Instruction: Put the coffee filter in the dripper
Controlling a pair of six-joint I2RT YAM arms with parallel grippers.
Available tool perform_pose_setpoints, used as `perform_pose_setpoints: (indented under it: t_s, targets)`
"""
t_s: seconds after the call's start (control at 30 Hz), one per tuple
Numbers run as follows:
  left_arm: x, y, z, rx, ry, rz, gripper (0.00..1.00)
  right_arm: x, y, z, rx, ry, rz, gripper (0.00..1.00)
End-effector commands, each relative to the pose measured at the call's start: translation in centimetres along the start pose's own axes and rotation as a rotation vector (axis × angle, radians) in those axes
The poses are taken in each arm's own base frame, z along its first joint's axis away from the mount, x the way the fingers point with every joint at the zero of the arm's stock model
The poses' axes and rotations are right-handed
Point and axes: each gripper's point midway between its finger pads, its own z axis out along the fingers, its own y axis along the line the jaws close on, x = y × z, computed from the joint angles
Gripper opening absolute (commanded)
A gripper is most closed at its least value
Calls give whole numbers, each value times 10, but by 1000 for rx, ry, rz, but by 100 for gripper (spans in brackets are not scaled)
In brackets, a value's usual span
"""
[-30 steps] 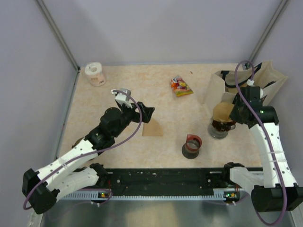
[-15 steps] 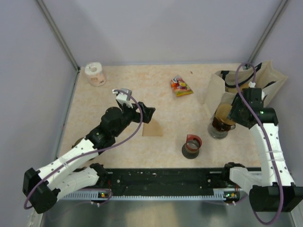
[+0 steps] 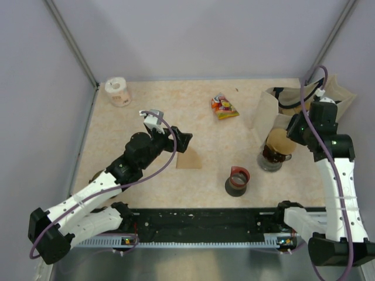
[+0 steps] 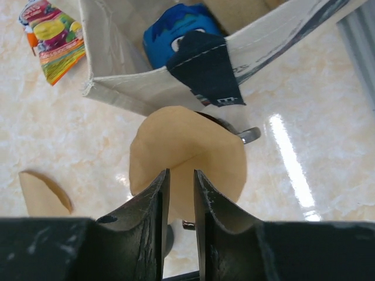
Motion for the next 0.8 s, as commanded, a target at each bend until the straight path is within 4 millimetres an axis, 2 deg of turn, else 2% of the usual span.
perform_pose_setpoints:
  t_s: [0.0,0.2,0.3,0.47,0.77]
  targets:
    - [-11,-4,0,15,-34,-3,99,4,20,23,-96,49,-10,20]
    - [-10,-1,1,2,-32,2,99,24,13,50,-55,111,-1,13]
    - [-10,0,1,-1,-32,1,99,31,8,60,-27,132,-3,13]
    - [-8,2,3,-13,-25,2,99,50,6,73,-17,191,-4,13]
    - [-9,4,2,-20,-28,3,99,69,-2,90,12,228,3,10]
